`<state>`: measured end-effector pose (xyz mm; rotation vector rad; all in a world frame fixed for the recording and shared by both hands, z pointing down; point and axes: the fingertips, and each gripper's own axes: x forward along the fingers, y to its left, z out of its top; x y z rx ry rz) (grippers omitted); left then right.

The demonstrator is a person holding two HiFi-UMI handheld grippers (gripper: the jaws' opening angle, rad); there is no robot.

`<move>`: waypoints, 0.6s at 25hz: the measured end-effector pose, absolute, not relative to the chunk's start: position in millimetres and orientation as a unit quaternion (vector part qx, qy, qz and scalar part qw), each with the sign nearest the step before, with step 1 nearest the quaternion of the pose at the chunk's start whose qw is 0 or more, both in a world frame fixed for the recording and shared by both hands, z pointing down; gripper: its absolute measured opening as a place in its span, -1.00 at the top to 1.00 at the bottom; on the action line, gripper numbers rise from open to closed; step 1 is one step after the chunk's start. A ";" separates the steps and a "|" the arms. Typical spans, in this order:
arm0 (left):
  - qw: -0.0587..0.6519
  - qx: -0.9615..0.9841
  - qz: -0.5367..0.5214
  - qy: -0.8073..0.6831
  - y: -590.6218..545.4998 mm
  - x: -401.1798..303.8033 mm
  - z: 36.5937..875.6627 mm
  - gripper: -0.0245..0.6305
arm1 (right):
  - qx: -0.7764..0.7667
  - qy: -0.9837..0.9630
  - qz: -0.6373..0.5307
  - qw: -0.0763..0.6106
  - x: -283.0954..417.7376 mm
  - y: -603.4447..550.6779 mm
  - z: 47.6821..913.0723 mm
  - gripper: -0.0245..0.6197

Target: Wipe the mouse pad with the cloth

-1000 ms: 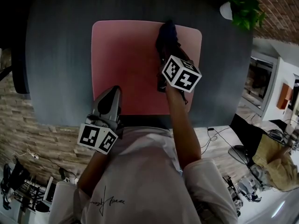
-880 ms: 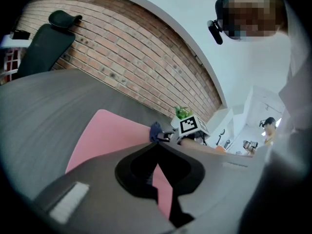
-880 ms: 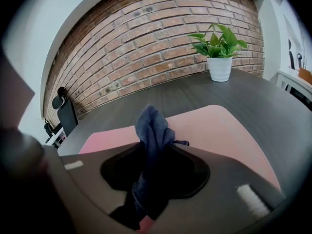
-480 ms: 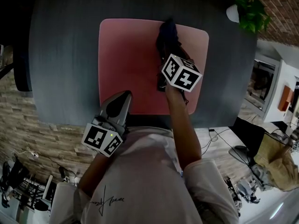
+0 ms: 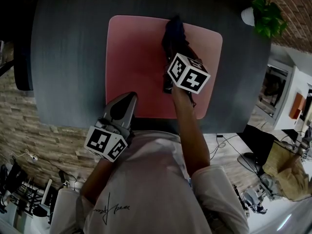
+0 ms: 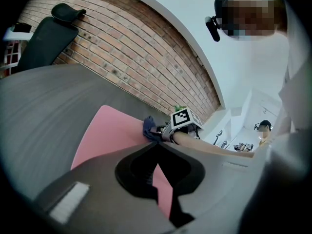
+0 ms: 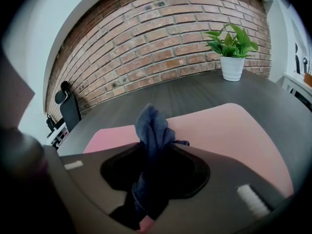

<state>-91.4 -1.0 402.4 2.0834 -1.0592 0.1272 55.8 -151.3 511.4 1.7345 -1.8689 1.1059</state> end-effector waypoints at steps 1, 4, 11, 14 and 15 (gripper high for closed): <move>0.391 0.818 0.052 -0.418 -1.0 -91.9 404.8 0.88 | 0.613 -0.663 0.389 0.183 53.4 -152.0 511.4 0.50; 0.392 0.815 0.057 -0.423 -1.6 -94.1 410.0 0.88 | 0.608 -0.669 0.386 0.183 42.2 -154.5 510.9 0.50; 0.385 0.810 0.058 -0.438 -3.9 -100.2 416.7 0.88 | 0.592 -0.682 0.385 0.191 23.3 -154.3 510.7 0.49; 0.383 0.807 0.060 -0.446 -5.2 -106.7 418.1 0.88 | 0.586 -0.687 0.385 0.192 14.9 -153.6 511.0 0.49; 0.383 0.806 0.062 -0.448 -5.0 -108.2 419.0 0.88 | 0.585 -0.688 0.384 0.193 12.8 -152.8 510.9 0.49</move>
